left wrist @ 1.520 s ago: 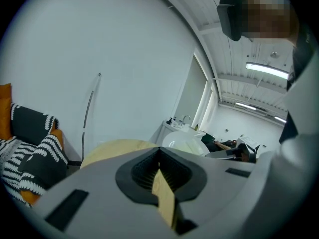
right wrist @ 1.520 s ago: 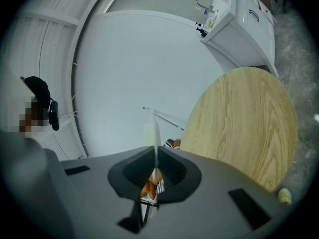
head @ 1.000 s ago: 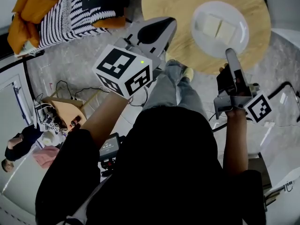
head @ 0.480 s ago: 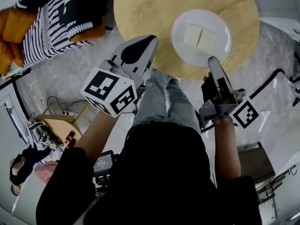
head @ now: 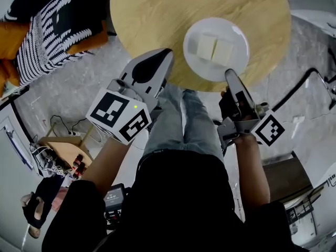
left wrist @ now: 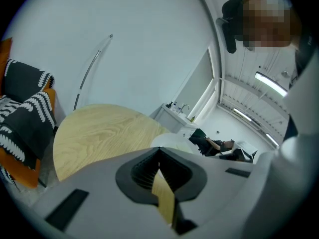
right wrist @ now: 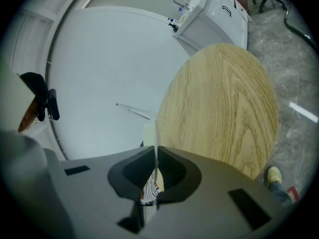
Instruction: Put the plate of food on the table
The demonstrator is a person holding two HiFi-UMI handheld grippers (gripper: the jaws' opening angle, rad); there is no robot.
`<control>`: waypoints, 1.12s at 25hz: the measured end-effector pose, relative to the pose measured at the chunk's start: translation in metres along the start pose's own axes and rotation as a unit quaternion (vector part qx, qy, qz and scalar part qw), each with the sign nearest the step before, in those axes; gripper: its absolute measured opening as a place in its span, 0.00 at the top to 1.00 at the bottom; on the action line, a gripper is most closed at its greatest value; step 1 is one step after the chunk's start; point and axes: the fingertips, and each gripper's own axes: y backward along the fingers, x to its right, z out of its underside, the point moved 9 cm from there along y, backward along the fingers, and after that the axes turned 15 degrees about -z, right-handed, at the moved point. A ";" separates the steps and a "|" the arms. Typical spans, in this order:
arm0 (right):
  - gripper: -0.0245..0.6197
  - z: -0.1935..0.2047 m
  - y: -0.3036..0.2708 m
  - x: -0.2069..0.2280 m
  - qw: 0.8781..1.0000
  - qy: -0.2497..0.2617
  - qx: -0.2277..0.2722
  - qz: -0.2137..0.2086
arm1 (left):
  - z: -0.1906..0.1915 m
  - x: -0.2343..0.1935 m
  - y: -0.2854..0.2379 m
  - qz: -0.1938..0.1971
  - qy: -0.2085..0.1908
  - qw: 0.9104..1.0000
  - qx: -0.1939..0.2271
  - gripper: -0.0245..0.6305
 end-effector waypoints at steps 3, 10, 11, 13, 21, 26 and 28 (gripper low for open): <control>0.93 0.002 0.003 0.004 1.000 -0.008 0.006 0.003 | 0.003 0.003 -0.001 0.005 -0.007 1.000 -0.005 0.95; 0.93 0.004 0.009 0.011 0.999 -0.022 0.014 0.028 | 0.008 0.006 0.004 0.005 -0.009 1.000 -0.021 0.95; 0.93 0.005 0.009 0.013 0.999 -0.023 0.014 0.031 | 0.009 0.007 0.004 0.006 -0.009 1.000 -0.022 0.95; 0.93 0.005 0.009 0.014 0.999 -0.021 0.012 0.035 | 0.010 0.009 0.004 0.006 -0.006 1.000 -0.024 0.95; 0.93 0.006 0.011 0.015 0.998 -0.034 0.010 0.047 | 0.009 0.018 0.002 0.015 -0.001 0.999 -0.031 0.95; 0.93 0.007 0.012 0.019 0.997 -0.047 0.011 0.056 | 0.007 0.020 -0.001 0.017 -0.004 0.999 -0.033 0.95; 0.93 0.006 0.012 0.021 0.997 -0.052 0.011 0.060 | 0.008 0.020 -0.003 0.017 -0.004 0.999 -0.034 0.95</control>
